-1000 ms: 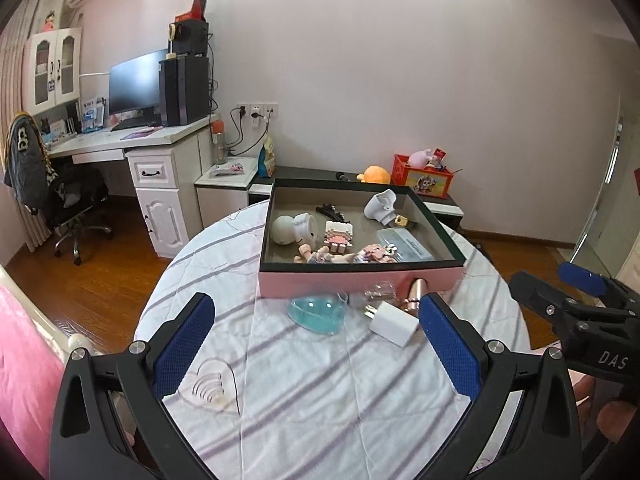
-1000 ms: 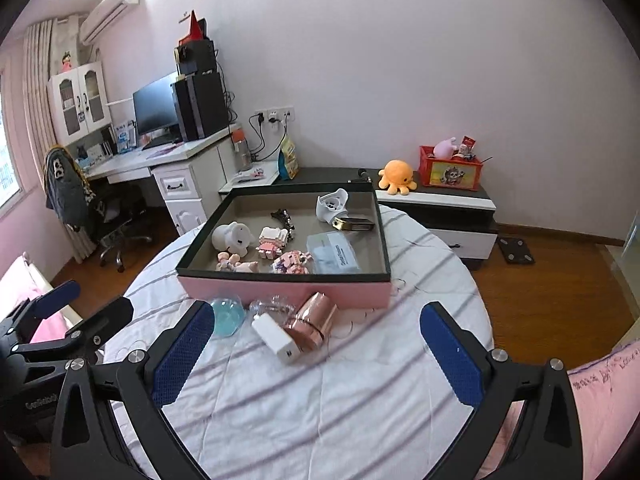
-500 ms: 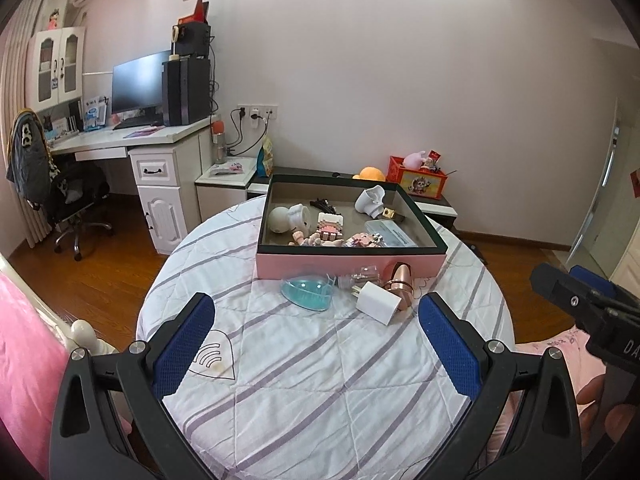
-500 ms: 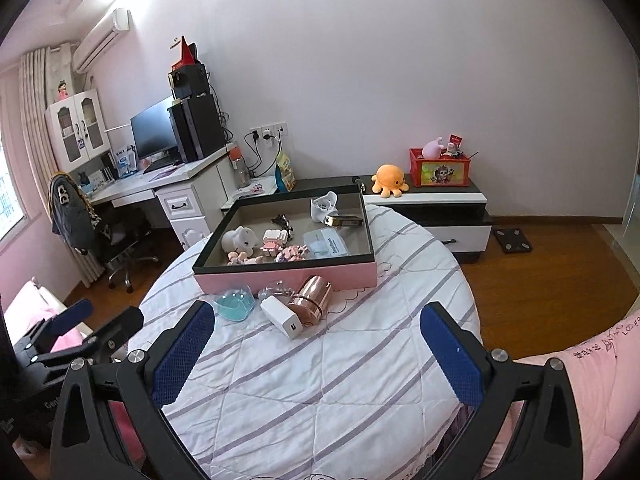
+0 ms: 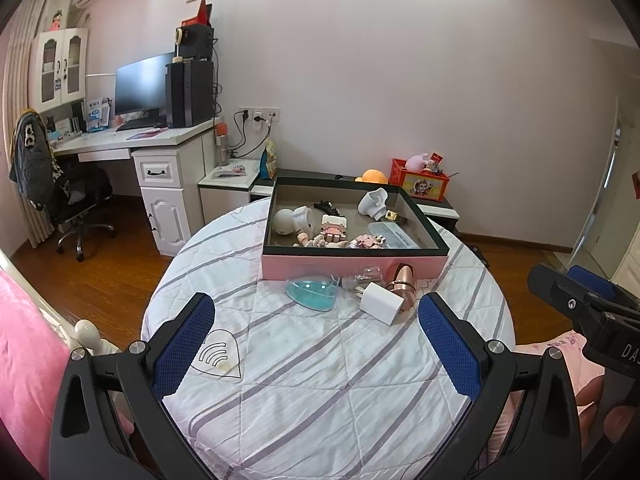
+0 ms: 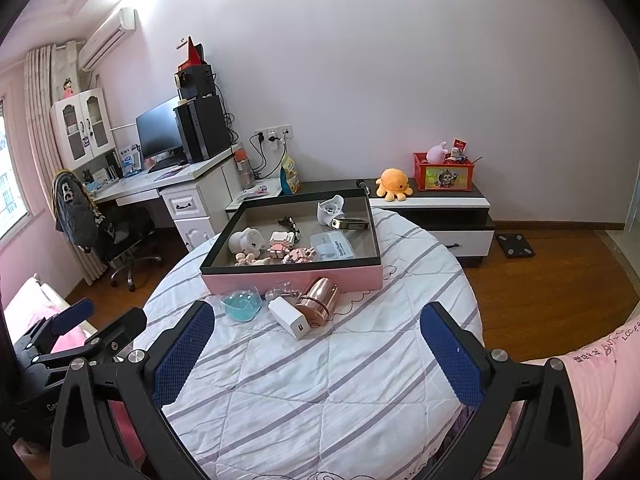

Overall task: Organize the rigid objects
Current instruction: 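Withdraw both tools back toward the dish and cup on the table, then grasp the teal clear dish with the left tool while the right tool grasps the rose-gold cup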

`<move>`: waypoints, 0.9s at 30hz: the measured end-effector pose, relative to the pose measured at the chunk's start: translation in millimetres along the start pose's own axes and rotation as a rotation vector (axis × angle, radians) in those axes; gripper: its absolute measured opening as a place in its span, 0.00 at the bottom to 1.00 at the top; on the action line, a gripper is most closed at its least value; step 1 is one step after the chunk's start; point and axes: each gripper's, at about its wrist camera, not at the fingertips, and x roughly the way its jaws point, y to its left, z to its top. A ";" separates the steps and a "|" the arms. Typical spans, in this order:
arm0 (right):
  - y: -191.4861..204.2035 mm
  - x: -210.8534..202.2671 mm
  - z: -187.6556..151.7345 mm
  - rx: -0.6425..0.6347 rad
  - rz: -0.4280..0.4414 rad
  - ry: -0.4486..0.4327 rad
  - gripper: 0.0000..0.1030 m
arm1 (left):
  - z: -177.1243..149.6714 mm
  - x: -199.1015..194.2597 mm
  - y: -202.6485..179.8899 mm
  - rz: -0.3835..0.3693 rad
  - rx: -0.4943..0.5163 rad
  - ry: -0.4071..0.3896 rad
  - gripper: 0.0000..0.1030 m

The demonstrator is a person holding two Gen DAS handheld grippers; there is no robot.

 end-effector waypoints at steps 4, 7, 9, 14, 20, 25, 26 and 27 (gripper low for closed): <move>0.7 3.6 -1.5 -0.003 -0.003 0.009 1.00 | -0.1 4.9 3.0 0.008 -0.002 0.005 1.00; -1.1 9.0 -3.0 -0.002 -0.006 0.021 1.00 | -2.5 13.7 6.9 0.015 -0.008 0.024 1.00; -2.8 14.6 -4.0 0.002 -0.009 0.033 1.00 | -4.4 20.0 8.5 0.015 -0.012 0.037 1.00; -6.1 32.1 -6.9 0.004 -0.009 0.069 1.00 | -7.2 41.4 9.0 0.026 0.000 0.071 1.00; -9.7 58.5 -12.5 -0.001 -0.005 0.119 1.00 | -12.4 80.5 10.6 0.043 0.020 0.118 1.00; -19.1 91.5 -19.0 0.018 -0.013 0.181 1.00 | -15.3 116.1 13.1 0.053 0.025 0.162 1.00; -20.8 97.8 -19.4 0.021 -0.015 0.191 1.00 | -15.3 126.1 13.0 0.056 0.028 0.173 1.00; -22.6 105.5 -19.6 0.025 -0.016 0.201 1.00 | -15.1 131.0 13.1 0.058 0.030 0.179 1.00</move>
